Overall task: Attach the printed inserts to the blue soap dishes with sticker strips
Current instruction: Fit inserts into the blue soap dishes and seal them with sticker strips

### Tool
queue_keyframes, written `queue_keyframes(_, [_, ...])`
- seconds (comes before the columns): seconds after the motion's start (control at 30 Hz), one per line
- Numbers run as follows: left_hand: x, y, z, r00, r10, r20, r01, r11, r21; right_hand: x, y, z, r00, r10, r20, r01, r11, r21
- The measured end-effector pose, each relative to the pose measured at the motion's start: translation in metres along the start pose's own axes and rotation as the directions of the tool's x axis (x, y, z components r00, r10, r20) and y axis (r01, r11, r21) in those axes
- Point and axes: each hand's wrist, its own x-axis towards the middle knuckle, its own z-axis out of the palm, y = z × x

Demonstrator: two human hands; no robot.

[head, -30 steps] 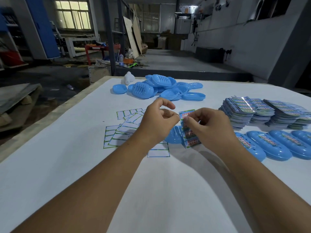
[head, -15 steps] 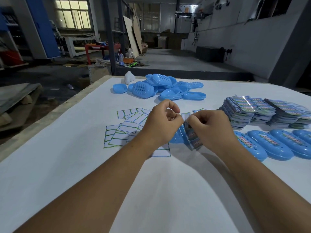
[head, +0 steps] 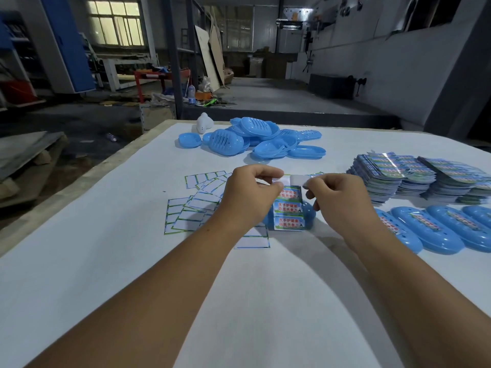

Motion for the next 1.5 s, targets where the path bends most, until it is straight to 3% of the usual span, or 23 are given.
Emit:
queue_keyframes(0.17, [0.006, -0.005, -0.005, 0.998, -0.025, -0.054, 0.026, 1.0, 0.008, 0.005, 0.007, -0.005, 0.993, 0.088, -0.078, -0.086, 0.996, 0.03])
queue_keyframes(0.37, [0.016, -0.009, -0.017, 0.986, -0.069, -0.152, 0.075, 0.996, 0.037, 0.004, 0.009, -0.006, 0.993, 0.078, -0.084, -0.082, 0.996, -0.044])
queue_keyframes(0.47, [0.021, -0.015, -0.028, 0.974, -0.05, -0.221, 0.095, 0.975, 0.201, 0.003, 0.008, -0.007, 0.994, 0.058, -0.088, -0.065, 0.995, -0.077])
queue_keyframes(0.6, [0.024, -0.019, -0.041, 0.963, -0.012, -0.269, 0.143, 0.869, 0.473, 0.002, 0.007, -0.005, 0.999, 0.017, -0.05, -0.024, 0.989, -0.148])
queue_keyframes(0.77, [0.024, -0.024, -0.044, 0.987, -0.031, -0.156, 0.134, 0.689, 0.712, 0.002, 0.006, -0.004, 0.998, -0.018, -0.054, 0.008, 0.984, -0.18])
queue_keyframes(0.83, [0.021, -0.02, -0.041, 0.989, 0.033, -0.144, 0.093, 0.624, 0.776, 0.0, 0.004, -0.004, 0.997, -0.044, -0.069, 0.032, 0.985, -0.171])
queue_keyframes(0.87, [0.019, -0.017, -0.039, 0.986, 0.072, -0.15, 0.066, 0.66, 0.749, -0.001, 0.003, -0.004, 0.996, -0.058, -0.075, 0.044, 0.984, -0.171])
queue_keyframes(0.9, [0.017, -0.013, -0.036, 0.985, 0.076, -0.152, 0.041, 0.763, 0.645, -0.002, 0.002, -0.004, 0.994, -0.07, -0.079, 0.055, 0.983, -0.175])
queue_keyframes(0.97, [0.011, -0.002, -0.025, 0.997, -0.047, -0.062, 0.063, 0.959, 0.276, -0.004, 0.0, -0.002, 0.992, -0.097, -0.082, 0.081, 0.98, -0.182])
queue_keyframes(1.0, [0.007, 0.003, -0.018, 0.995, -0.102, 0.024, 0.098, 0.986, 0.138, -0.006, -0.002, -0.001, 0.99, -0.115, -0.08, 0.099, 0.978, -0.181])
queue_keyframes(1.1, [-0.002, 0.007, -0.002, 0.979, -0.113, 0.167, 0.11, 0.994, 0.025, -0.009, -0.006, 0.002, 0.982, -0.178, -0.068, 0.165, 0.973, -0.163])
queue_keyframes(1.33, [-0.003, 0.002, 0.004, 0.975, -0.106, 0.197, 0.112, 0.994, -0.019, -0.008, -0.003, 0.005, 0.964, -0.263, -0.039, 0.256, 0.957, -0.137])
queue_keyframes(1.5, [-0.001, 0.003, -0.001, 0.982, -0.115, 0.149, 0.123, 0.991, -0.047, -0.01, -0.003, 0.004, 0.935, -0.34, 0.098, 0.348, 0.934, -0.078])
